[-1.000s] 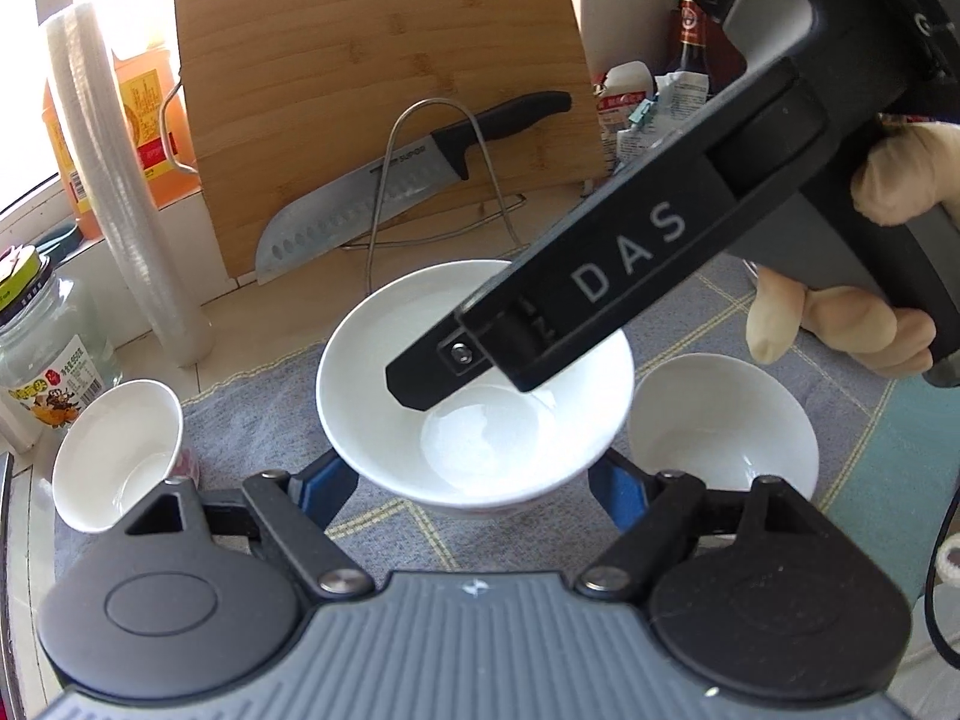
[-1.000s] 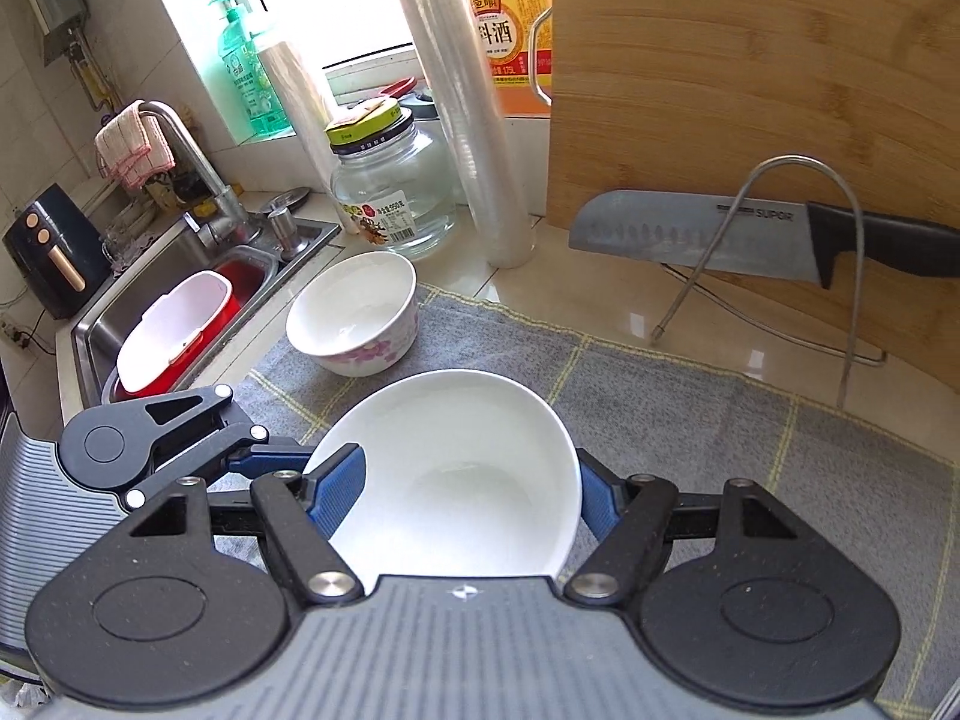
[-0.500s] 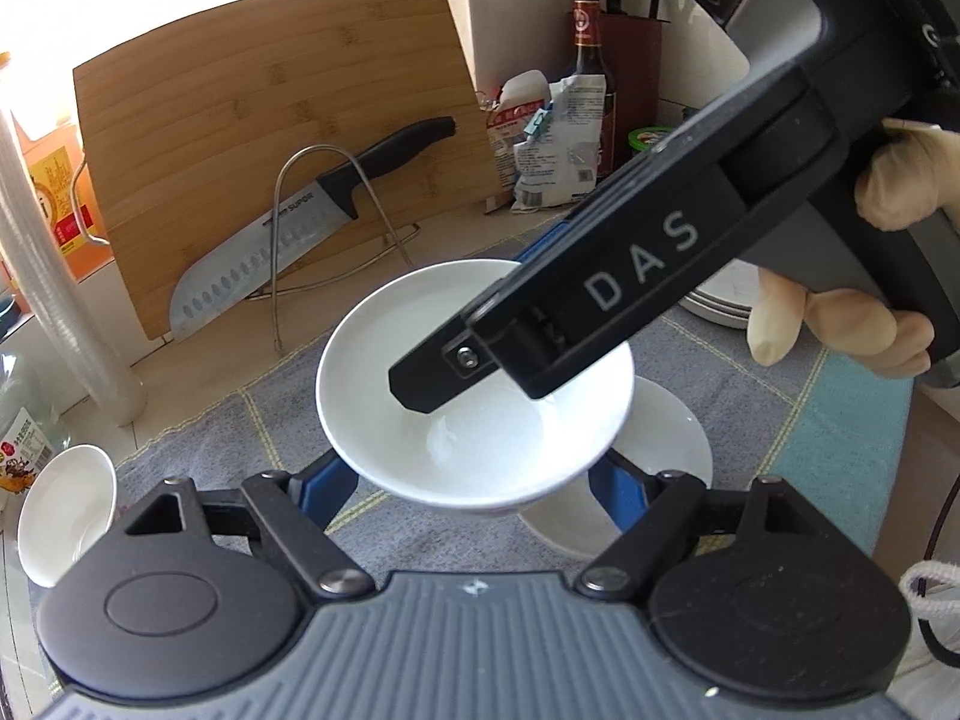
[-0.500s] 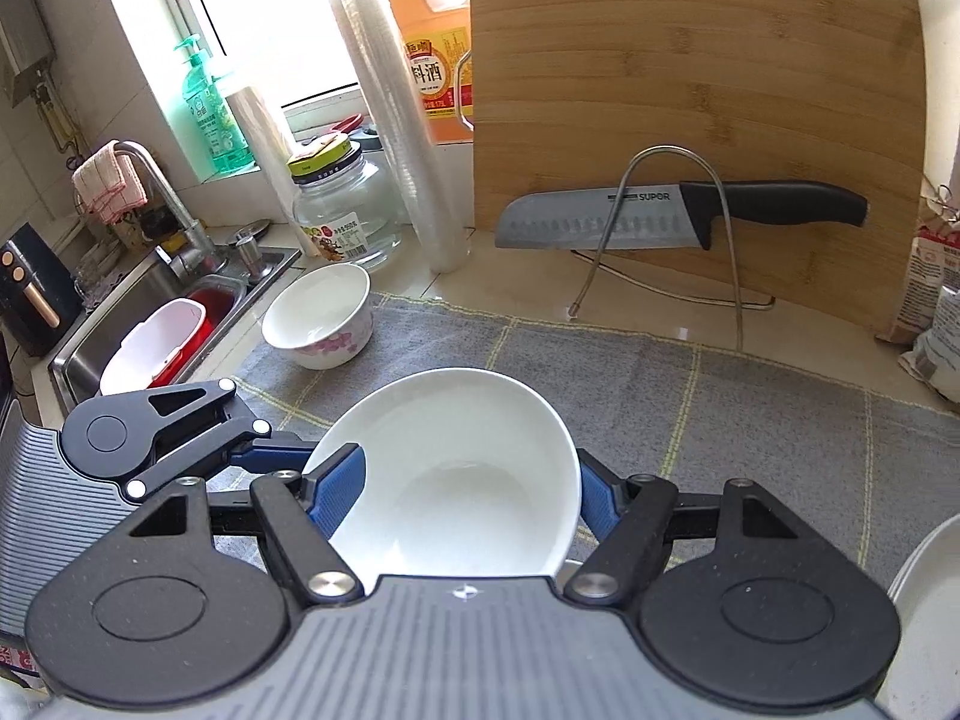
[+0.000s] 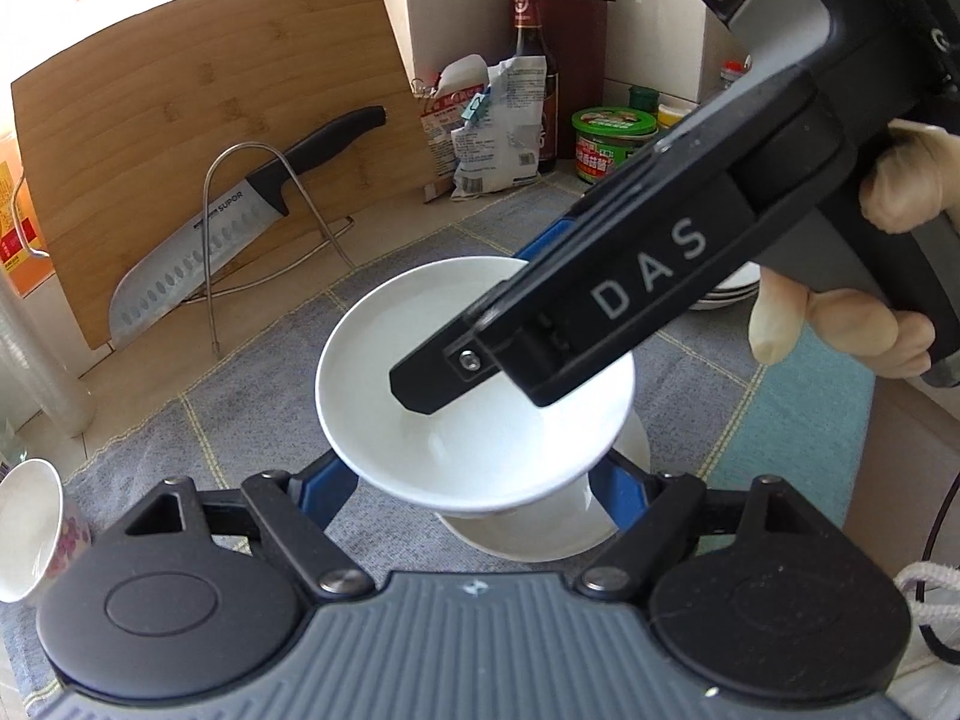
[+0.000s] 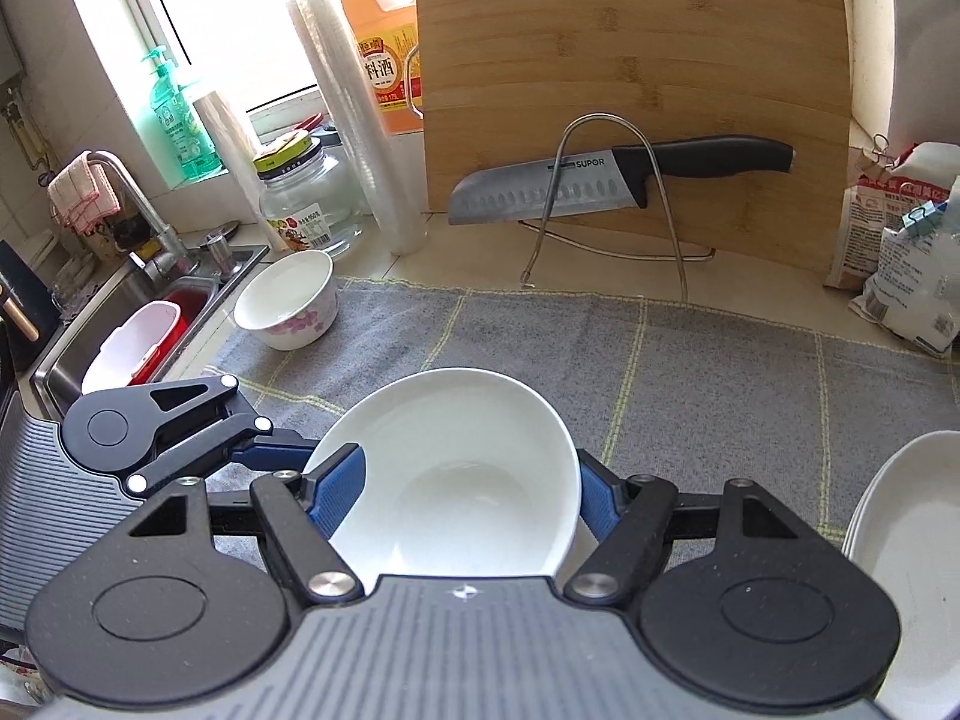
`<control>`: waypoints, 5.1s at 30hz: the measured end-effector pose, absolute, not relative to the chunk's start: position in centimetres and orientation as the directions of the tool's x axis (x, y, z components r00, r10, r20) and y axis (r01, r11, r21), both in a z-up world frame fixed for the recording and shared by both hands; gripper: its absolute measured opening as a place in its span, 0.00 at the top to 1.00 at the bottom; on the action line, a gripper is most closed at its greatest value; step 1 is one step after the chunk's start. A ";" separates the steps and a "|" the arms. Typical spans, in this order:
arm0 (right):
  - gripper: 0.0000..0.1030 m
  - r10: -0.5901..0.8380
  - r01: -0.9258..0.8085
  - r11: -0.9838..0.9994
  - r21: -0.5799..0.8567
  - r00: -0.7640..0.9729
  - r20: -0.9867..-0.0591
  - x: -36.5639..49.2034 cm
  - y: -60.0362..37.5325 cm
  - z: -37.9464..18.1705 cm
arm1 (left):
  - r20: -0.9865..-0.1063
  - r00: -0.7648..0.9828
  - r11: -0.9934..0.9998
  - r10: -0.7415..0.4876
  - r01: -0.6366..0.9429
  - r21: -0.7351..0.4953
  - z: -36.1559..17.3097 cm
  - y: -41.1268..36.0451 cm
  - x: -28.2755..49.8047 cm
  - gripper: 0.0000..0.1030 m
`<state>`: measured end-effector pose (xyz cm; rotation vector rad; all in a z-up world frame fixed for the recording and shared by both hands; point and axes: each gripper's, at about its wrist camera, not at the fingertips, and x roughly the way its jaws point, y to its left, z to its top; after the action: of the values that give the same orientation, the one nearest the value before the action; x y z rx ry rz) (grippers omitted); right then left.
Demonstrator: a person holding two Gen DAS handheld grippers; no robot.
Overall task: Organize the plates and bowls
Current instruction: 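Lift and carry the bowl over another white bowl with the right gripper, then lower the held bowl into the other white bowl with the right gripper, then open the right gripper and lift it away from the nested bowls, then move the right gripper to the white bowl beside the glass jar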
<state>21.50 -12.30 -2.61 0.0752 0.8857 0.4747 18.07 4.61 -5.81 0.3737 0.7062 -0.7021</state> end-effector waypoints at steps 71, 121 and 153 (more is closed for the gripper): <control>0.24 0.418 -0.292 0.906 0.305 0.508 -0.753 20.6 -14.5 -5.6 | -0.781 0.442 0.660 -0.441 0.750 0.051 -7.7 2.3 18.9 0.11; 0.00 0.308 -0.321 0.939 0.122 0.632 -0.711 20.1 -11.4 -2.9 | -0.633 0.647 0.836 -0.424 0.548 0.000 -5.2 11.0 18.8 0.05; 0.00 0.373 -0.516 0.855 0.052 0.542 -0.753 26.9 4.5 -3.0 | -0.598 0.787 0.969 -0.149 0.236 0.070 -9.7 27.4 24.0 0.02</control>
<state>26.87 4.50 -2.97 -0.1846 0.8462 0.5313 24.02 27.43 -9.72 0.1439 0.6316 -0.2082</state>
